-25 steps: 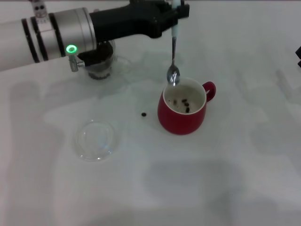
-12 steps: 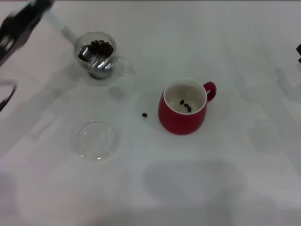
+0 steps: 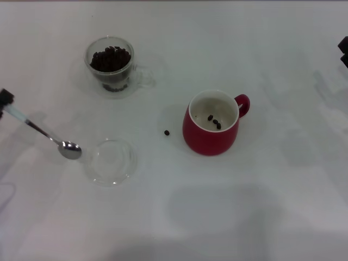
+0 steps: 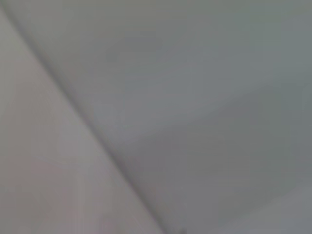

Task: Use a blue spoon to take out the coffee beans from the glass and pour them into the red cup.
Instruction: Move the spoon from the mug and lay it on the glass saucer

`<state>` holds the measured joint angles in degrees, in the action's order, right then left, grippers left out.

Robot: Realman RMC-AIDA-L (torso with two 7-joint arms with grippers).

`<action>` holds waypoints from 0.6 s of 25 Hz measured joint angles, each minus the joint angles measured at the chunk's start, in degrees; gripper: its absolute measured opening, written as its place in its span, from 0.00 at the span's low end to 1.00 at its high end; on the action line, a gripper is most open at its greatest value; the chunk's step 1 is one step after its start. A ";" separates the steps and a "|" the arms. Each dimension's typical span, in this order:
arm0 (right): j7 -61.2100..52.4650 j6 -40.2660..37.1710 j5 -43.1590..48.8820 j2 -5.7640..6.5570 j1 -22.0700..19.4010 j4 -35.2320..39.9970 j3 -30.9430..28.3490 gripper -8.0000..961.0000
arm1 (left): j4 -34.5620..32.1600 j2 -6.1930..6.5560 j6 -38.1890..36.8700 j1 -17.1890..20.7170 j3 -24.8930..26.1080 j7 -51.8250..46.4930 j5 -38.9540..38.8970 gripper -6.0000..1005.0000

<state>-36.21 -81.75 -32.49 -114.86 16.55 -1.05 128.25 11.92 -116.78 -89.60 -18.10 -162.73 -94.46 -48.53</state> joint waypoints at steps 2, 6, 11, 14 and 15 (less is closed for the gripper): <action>0.00 0.06 0.05 0.00 0.16 -0.04 0.08 0.74 | -0.01 -0.41 2.46 -0.77 -0.02 -0.02 1.66 0.14; 0.00 0.14 0.23 -0.02 0.19 -0.10 0.30 0.74 | 0.11 -1.33 6.46 -3.42 -0.06 0.29 4.99 0.14; 0.00 0.11 0.27 -0.02 -0.14 -0.08 0.37 0.74 | -0.41 -1.73 10.91 -6.30 -0.12 0.37 7.91 0.14; 0.00 0.10 0.28 -0.01 -0.27 -0.06 0.42 0.74 | -1.36 -1.93 12.34 -7.71 -0.13 0.98 9.84 0.14; 0.00 0.10 0.30 -0.02 -0.36 0.00 0.42 0.74 | -1.36 -1.93 12.34 -7.71 -0.13 0.98 9.84 0.14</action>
<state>-36.21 -81.65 -32.19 -114.88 16.18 -1.06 128.67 10.56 -118.71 -77.26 -25.81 -162.86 -93.48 -38.69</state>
